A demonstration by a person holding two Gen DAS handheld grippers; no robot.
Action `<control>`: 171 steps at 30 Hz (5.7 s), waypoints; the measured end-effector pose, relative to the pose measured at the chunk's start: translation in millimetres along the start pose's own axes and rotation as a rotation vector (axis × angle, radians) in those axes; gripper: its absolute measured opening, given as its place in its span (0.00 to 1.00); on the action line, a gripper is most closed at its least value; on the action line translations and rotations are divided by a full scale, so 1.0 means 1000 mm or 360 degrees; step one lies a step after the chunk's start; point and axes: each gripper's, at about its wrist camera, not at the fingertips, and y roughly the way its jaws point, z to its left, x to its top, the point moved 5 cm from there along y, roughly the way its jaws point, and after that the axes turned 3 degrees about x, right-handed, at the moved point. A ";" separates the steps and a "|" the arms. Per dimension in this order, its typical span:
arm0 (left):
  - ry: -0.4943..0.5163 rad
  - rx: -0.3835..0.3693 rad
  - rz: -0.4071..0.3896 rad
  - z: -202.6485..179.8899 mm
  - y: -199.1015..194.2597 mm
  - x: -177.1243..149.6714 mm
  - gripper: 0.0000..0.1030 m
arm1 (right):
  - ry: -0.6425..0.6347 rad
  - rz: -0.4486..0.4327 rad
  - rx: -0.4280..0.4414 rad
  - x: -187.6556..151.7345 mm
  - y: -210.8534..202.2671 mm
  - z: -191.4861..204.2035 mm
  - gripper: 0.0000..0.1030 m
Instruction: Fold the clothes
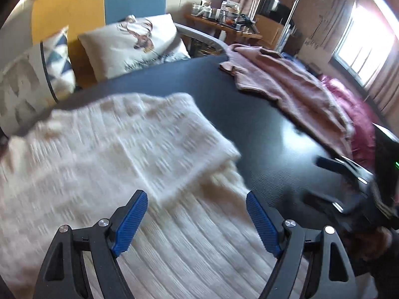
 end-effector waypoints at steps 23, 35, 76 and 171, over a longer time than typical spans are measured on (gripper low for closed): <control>0.0398 0.0201 0.0115 -0.029 0.071 0.034 0.81 | -0.0191 0.0107 -0.0039 -0.052 0.019 0.060 0.99; 0.0341 0.0241 0.0091 -0.028 0.094 0.059 0.93 | -0.0160 0.0077 -0.0141 -0.060 0.015 0.064 0.99; 0.0000 -0.0091 0.0011 -0.014 0.012 0.049 0.77 | -0.0110 -0.0039 -0.0210 -0.013 -0.017 0.031 0.99; -0.0683 0.0289 -0.0133 0.197 -0.125 -0.245 0.78 | -0.0377 0.0184 0.0379 -0.007 0.037 0.188 1.00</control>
